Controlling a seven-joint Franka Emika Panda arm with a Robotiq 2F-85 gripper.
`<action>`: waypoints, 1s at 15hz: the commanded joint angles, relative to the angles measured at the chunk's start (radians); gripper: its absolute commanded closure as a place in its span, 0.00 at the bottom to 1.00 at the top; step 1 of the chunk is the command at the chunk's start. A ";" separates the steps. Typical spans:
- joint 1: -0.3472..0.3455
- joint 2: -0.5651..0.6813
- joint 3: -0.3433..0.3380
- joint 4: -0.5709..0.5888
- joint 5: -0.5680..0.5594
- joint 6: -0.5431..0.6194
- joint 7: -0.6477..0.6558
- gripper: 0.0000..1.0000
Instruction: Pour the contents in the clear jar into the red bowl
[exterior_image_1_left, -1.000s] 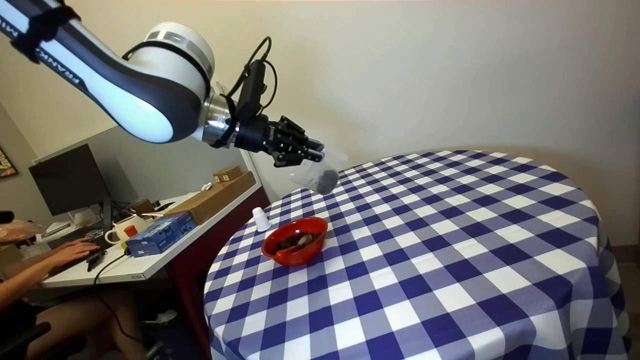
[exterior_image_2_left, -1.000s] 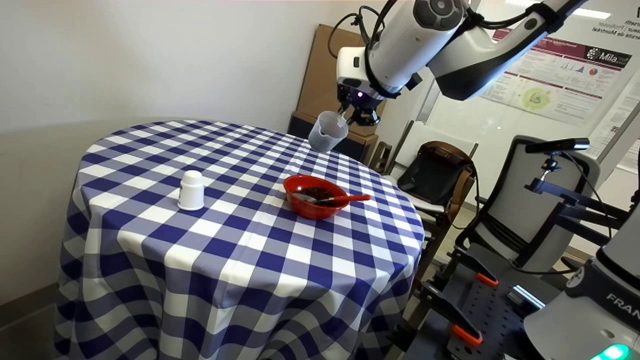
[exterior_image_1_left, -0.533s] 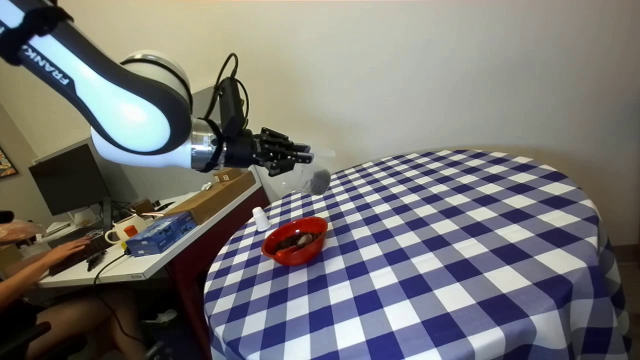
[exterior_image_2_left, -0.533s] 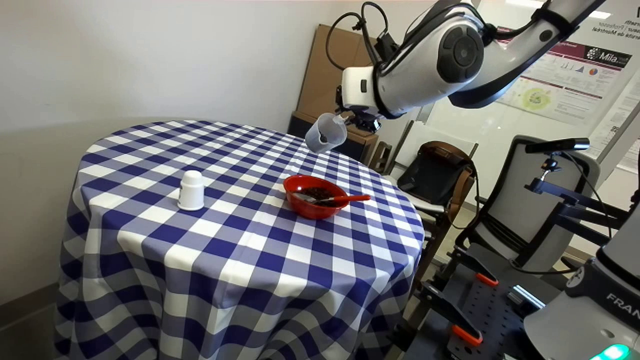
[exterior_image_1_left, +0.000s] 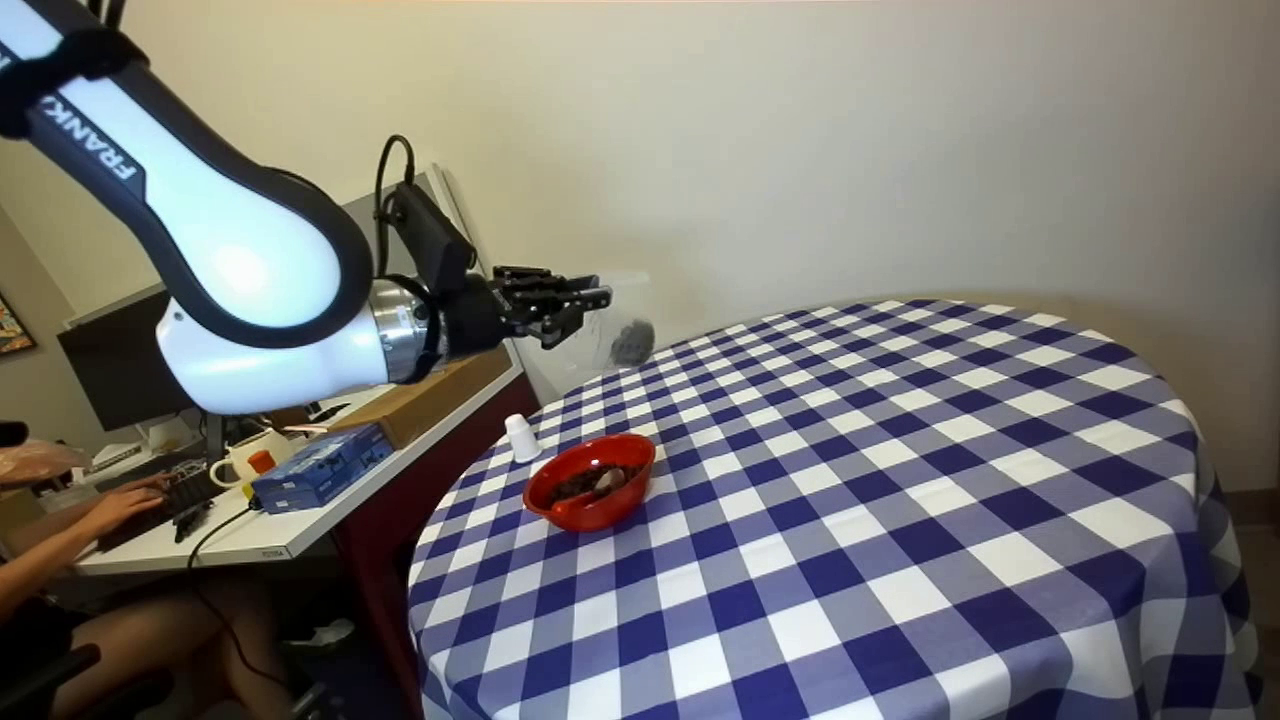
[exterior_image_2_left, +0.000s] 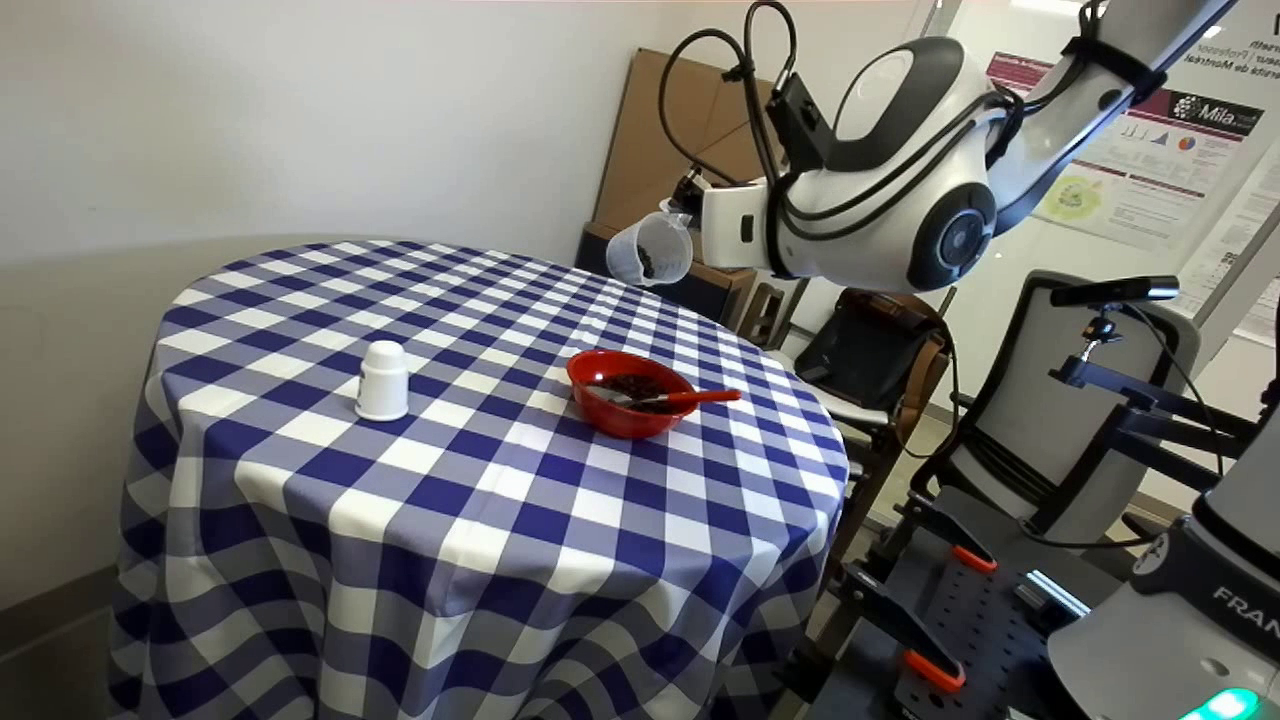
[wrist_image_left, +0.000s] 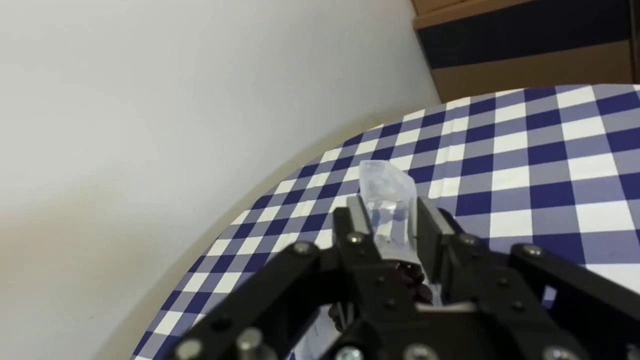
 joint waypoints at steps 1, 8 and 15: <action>0.038 -0.020 0.039 -0.072 -0.024 -0.172 0.014 0.88; 0.105 0.050 0.109 -0.101 -0.020 -0.412 0.018 0.88; 0.099 0.130 0.105 -0.100 -0.021 -0.559 0.022 0.88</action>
